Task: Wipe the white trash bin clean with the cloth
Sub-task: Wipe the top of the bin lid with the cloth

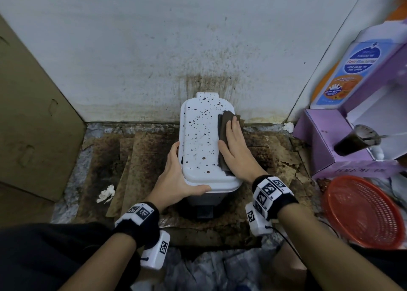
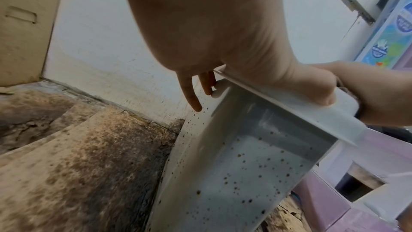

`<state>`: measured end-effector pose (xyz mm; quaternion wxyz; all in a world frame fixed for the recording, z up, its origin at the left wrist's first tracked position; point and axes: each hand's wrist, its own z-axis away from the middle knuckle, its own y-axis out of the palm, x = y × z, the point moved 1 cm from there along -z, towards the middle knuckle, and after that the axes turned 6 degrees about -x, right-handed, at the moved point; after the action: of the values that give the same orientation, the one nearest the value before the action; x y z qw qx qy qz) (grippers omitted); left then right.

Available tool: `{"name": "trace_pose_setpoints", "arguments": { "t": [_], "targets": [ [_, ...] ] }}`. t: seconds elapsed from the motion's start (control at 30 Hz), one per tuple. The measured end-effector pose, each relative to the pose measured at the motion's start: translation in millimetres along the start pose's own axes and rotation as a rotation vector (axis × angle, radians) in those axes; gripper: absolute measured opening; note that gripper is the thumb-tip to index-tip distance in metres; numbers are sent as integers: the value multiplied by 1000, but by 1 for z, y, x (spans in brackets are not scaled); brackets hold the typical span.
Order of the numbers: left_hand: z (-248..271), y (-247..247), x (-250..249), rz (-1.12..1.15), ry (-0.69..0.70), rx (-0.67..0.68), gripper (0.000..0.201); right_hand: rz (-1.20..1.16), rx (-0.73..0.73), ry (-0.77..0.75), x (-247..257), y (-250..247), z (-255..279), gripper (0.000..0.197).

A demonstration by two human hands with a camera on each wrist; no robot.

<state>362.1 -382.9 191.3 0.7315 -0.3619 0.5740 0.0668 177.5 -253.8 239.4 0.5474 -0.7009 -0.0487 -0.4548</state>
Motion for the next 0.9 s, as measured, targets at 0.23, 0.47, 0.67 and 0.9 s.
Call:
{"name": "trace_pose_setpoints", "arguments": {
  "t": [0.23,0.47,0.67,0.9],
  "targets": [
    [1,1,-1,-9,3,-11,149,45,-149,-39,3,23,55,67],
    [-2,4,2,75,16,-7,149,293,-197,-79,6,25,56,65],
    [-2,4,3,82,13,3,148,342,-48,-79,3,7,5,64],
    [-2,4,5,75,9,-6,148,241,-2,-97,-2,3,-10,64]
  ]
}}
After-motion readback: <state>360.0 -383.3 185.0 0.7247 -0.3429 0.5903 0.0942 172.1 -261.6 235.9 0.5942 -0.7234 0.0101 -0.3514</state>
